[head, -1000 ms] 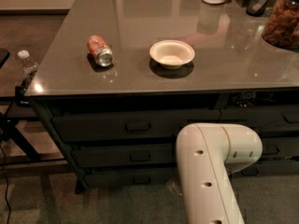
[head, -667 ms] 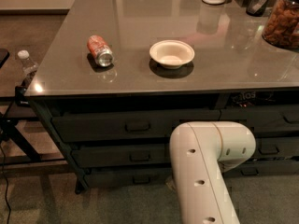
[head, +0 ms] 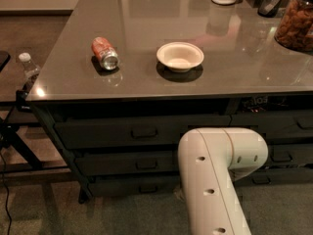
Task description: Close bottom drawer
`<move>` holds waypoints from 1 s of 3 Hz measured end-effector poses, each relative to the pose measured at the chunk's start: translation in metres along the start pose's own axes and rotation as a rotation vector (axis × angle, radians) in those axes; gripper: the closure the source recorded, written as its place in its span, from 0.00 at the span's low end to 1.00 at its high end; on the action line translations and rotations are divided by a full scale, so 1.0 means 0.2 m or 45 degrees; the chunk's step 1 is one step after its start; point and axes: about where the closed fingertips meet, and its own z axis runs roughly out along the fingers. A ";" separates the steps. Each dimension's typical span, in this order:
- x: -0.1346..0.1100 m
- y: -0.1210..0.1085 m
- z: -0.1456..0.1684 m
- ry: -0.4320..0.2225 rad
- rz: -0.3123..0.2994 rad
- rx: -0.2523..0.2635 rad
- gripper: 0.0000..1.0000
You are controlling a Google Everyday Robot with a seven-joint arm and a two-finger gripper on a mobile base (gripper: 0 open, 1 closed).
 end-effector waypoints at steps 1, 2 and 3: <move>0.00 0.00 0.00 0.000 0.000 0.000 0.35; 0.00 0.00 0.00 0.000 0.000 0.000 0.11; 0.00 0.00 0.00 0.000 0.000 0.000 0.00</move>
Offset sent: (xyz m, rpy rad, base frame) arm 0.0000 0.0000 0.0000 0.0000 0.0000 0.0000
